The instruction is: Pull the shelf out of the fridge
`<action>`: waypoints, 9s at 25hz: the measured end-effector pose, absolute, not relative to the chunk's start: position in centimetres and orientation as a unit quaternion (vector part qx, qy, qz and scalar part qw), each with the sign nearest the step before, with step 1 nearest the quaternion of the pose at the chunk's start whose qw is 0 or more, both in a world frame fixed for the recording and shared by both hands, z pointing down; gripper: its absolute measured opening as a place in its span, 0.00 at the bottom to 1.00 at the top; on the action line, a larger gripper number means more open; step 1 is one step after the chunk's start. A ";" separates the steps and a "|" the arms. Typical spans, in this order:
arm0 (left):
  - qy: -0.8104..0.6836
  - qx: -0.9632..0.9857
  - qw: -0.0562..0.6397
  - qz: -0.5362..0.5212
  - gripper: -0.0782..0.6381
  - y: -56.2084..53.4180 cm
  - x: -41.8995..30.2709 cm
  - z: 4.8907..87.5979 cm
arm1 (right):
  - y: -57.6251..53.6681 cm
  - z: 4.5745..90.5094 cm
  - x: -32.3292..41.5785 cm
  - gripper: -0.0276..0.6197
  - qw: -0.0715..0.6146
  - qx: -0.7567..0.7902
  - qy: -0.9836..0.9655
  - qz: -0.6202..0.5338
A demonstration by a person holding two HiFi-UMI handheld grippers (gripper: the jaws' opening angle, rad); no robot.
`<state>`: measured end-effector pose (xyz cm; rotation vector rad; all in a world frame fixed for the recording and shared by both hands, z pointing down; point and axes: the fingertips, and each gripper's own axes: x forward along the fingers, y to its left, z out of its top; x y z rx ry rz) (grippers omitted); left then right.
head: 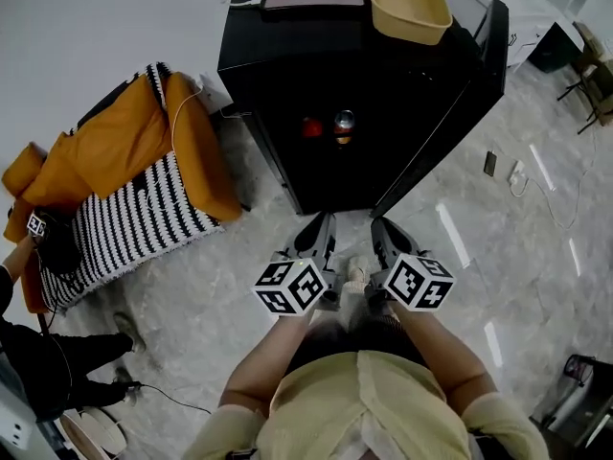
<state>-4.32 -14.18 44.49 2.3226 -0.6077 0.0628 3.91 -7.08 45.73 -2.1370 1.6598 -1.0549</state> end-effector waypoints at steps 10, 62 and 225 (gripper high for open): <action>-0.281 0.889 0.362 0.007 0.15 -17.7 -3.1 46.5 | -10.0 48.3 7.0 0.09 0.132 -0.729 0.559 -0.373; -0.399 0.779 0.463 -0.143 0.36 -34.1 4.4 57.5 | -26.4 57.5 18.7 0.23 0.237 -0.730 0.498 -0.405; -0.313 0.837 0.411 -0.179 0.25 -13.1 -9.1 38.3 | -3.4 38.1 6.6 0.26 0.286 -0.730 0.558 -0.272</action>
